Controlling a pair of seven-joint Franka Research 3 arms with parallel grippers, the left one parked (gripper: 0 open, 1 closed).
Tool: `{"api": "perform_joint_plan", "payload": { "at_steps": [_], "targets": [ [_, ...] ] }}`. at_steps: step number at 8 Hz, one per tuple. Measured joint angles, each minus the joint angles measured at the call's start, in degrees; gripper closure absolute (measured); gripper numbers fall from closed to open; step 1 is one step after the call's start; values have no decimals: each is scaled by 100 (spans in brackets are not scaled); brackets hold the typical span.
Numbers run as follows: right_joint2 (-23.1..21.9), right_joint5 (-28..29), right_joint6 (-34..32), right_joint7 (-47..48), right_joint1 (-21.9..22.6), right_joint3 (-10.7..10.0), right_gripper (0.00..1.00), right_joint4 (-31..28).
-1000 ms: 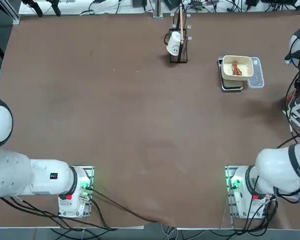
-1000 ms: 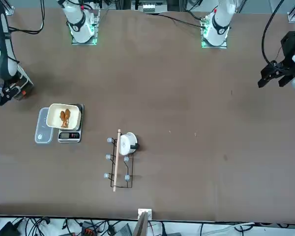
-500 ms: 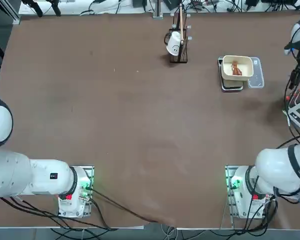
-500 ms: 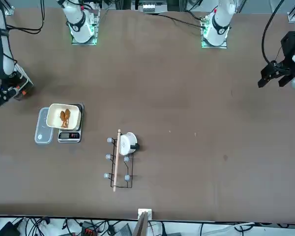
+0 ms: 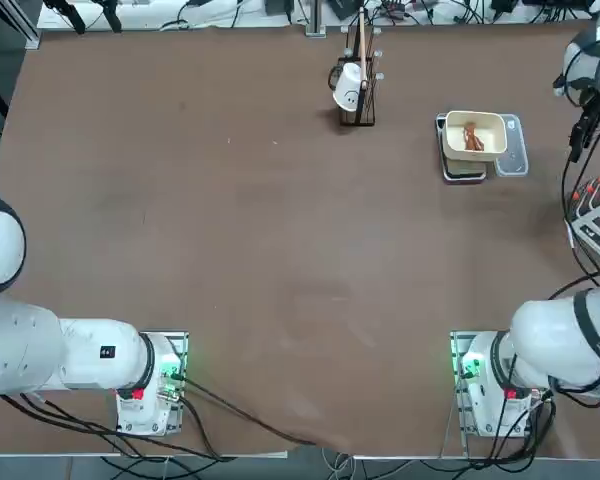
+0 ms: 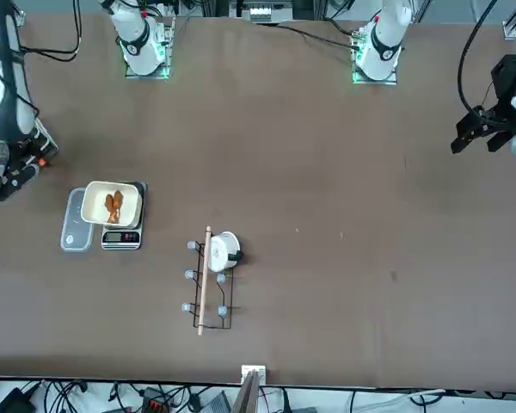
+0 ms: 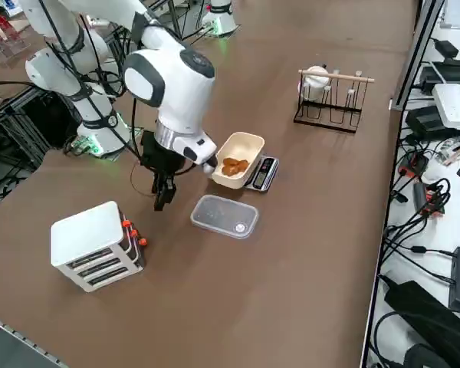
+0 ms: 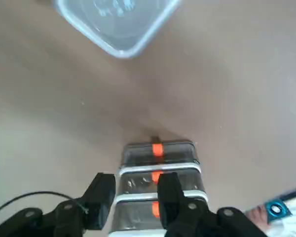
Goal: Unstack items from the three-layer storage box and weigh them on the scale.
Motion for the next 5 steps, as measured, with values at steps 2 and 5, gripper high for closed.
{"api": "perform_joint_plan", "payload": {
  "at_steps": [2, 5],
  "targets": [
    [397, -389, 574, 101, -71, -89, 47, -113],
    [540, -699, 919, 118, -368, -135, 48, -339]
  ]
}}
